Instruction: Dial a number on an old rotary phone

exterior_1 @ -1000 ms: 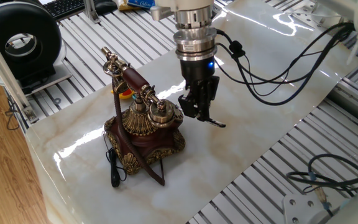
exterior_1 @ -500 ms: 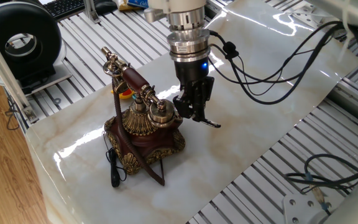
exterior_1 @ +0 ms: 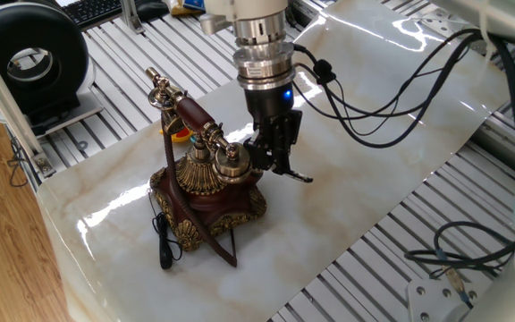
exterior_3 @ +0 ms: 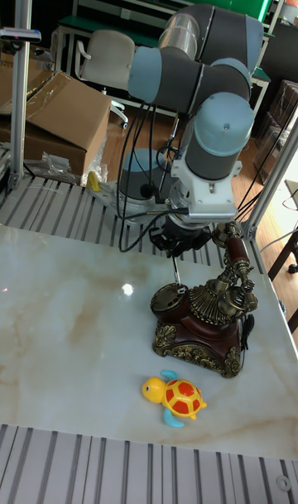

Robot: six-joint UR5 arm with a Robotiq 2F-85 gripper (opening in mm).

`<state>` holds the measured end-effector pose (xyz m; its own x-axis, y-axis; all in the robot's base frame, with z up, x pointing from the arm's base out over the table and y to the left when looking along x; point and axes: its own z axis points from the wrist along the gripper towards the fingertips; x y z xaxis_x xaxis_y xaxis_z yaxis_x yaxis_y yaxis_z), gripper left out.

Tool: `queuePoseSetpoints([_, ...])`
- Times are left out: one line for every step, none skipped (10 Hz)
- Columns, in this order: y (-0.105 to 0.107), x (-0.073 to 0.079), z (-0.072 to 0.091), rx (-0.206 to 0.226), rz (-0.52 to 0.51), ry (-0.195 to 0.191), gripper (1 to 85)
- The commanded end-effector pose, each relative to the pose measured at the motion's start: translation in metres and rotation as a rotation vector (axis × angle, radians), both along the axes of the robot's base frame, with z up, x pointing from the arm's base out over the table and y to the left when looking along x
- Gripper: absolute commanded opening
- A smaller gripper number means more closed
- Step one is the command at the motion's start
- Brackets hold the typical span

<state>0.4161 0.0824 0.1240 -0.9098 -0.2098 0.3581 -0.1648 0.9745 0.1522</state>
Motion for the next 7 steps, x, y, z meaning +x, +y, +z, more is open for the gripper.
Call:
queuePoseSetpoints([0.0039,0.0079,0.0017,-0.001,0.005,0.000,1.3])
queuePoseSetpoints([0.0049,0.0097,0.0022,-0.002,0.006,0.000,1.3])
queuePoseSetpoints([0.0050,0.0114,0.0001,-0.001,0.009,-0.001,1.3])
queuePoseSetpoints([0.0045,0.0131,-0.0018,-0.001,0.012,-0.003,1.3])
queuePoseSetpoints([0.0048,0.0146,-0.0012,-0.001,0.013,-0.006,1.3])
queuePoseSetpoints([0.0044,0.0155,-0.0014,0.000,0.014,-0.008,1.3])
queuePoseSetpoints([0.0025,0.0164,-0.0020,-0.001,0.017,-0.008,1.3])
